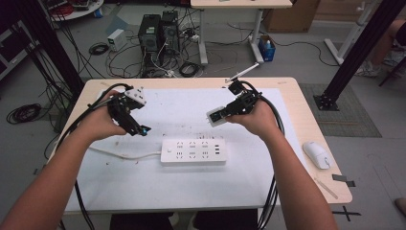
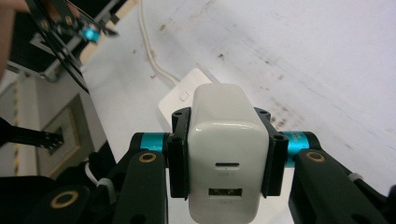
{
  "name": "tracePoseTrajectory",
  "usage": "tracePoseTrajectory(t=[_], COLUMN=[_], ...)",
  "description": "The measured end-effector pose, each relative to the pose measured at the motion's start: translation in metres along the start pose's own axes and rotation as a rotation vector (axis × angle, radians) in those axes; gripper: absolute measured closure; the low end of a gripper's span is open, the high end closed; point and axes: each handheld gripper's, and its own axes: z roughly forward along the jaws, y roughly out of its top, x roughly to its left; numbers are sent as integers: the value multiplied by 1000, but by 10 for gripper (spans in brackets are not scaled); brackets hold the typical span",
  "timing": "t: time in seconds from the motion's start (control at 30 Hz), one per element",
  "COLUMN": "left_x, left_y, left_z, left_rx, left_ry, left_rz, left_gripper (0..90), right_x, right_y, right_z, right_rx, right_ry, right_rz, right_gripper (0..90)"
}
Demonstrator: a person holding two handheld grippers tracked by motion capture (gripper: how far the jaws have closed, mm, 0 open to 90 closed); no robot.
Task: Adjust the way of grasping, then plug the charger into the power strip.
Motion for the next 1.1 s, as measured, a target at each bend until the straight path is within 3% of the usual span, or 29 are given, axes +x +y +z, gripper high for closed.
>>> tracePoseTrajectory(t=[0.1, 0.33, 0.53, 0.63, 0.77, 0.87, 0.97, 1.1], left_x=[8, 20, 29, 31, 34, 37, 37, 36], left_y=[-1, 1, 11, 15, 16, 14, 9, 3], left_z=[-9, -21, -27, -26, -26, -24, -22, -21], left_rx=[29, 157, 218, 285, 279, 297, 317, 297], left_ry=[-5, -18, -29, -13, -10, 2, -3, -11], left_rz=[-32, 0, 14, 29, 51, 31, 22, 12], left_gripper=[69, 16, 16, 16, 16, 16, 17, 16], right_x=[4, 7, 6, 5, 3, 2, 1, 0], right_y=[0, 2, 3, 4, 7, 11, 18, 26], right_z=[-13, -34, -44, -46, -49, -48, -43, -31], right_rx=[19, 41, 54, 71, 81, 100, 136, 195], right_ry=[-30, -81, -104, -116, -124, -127, -139, -142], right_rz=[-22, -39, -39, -38, -51, -51, -87, -131], right_gripper=[623, 622, 622, 622, 622, 622, 622, 622])
